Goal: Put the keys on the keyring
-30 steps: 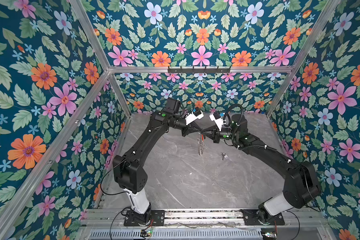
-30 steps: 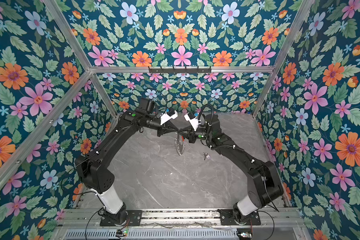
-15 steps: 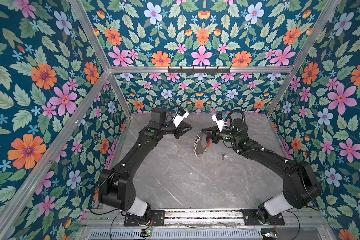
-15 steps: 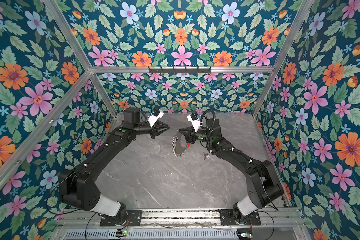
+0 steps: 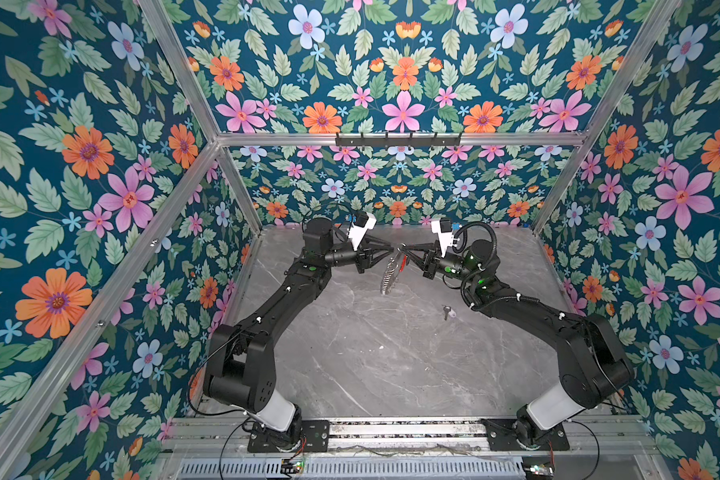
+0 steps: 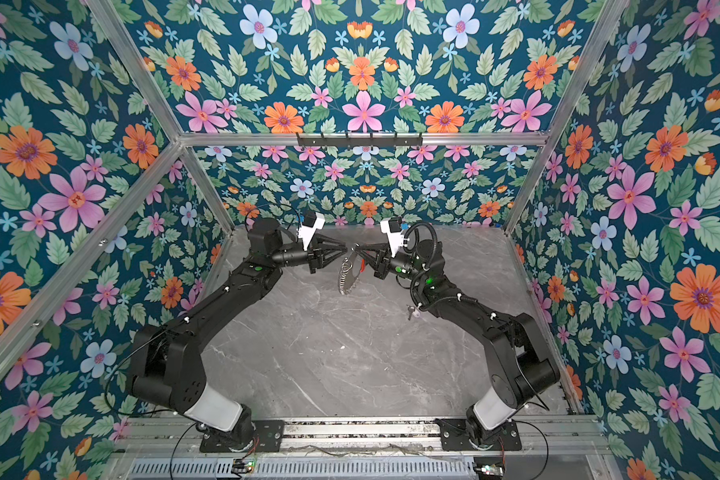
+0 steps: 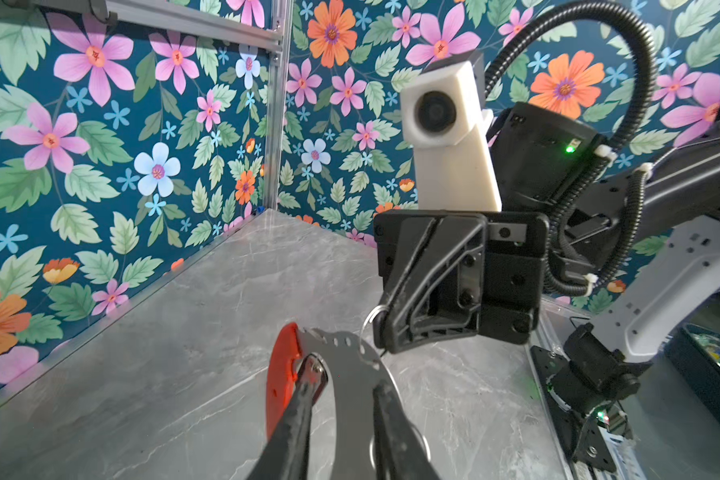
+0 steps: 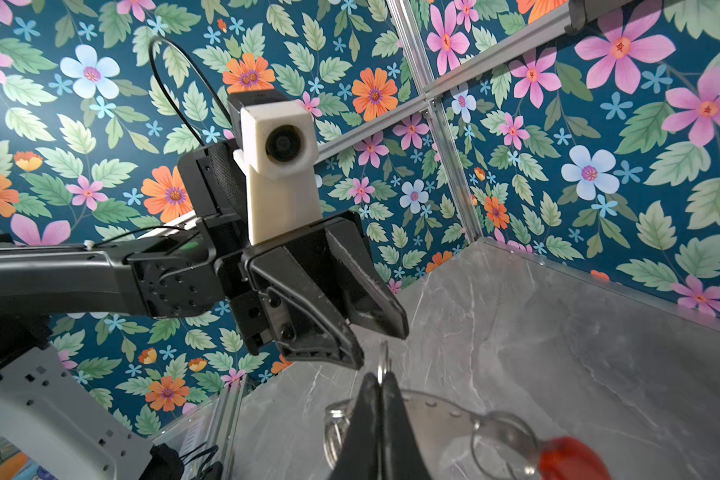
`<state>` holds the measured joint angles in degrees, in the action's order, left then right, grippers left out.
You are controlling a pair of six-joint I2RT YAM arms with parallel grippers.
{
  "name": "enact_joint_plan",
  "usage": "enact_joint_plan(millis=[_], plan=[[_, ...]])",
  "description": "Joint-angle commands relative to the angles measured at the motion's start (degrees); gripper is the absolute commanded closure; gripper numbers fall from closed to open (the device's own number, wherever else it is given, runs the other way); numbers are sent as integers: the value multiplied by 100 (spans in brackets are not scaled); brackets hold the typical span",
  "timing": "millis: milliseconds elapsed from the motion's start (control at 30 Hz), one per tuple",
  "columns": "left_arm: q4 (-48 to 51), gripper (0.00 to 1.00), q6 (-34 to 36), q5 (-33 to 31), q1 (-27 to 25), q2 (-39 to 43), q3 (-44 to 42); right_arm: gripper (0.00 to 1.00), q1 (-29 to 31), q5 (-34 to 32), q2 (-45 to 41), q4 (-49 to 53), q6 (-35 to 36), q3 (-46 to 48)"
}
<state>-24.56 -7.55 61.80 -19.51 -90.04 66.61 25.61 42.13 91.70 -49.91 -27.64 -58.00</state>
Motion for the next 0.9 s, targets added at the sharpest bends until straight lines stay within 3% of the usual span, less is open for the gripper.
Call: enact_joint_plan(millis=[0,700,867], plan=[[-1443,73,-973,447,-36,-73,-175,100,6,31,45,-742,-326,-25],[-2246,74,-1636,789,-106,-321,-77,100,21,492,180,-1185,-855,-150],[-2525,84,-1950,938,-106,-389,-41,100,18,542,198,-1227,-934,-200]])
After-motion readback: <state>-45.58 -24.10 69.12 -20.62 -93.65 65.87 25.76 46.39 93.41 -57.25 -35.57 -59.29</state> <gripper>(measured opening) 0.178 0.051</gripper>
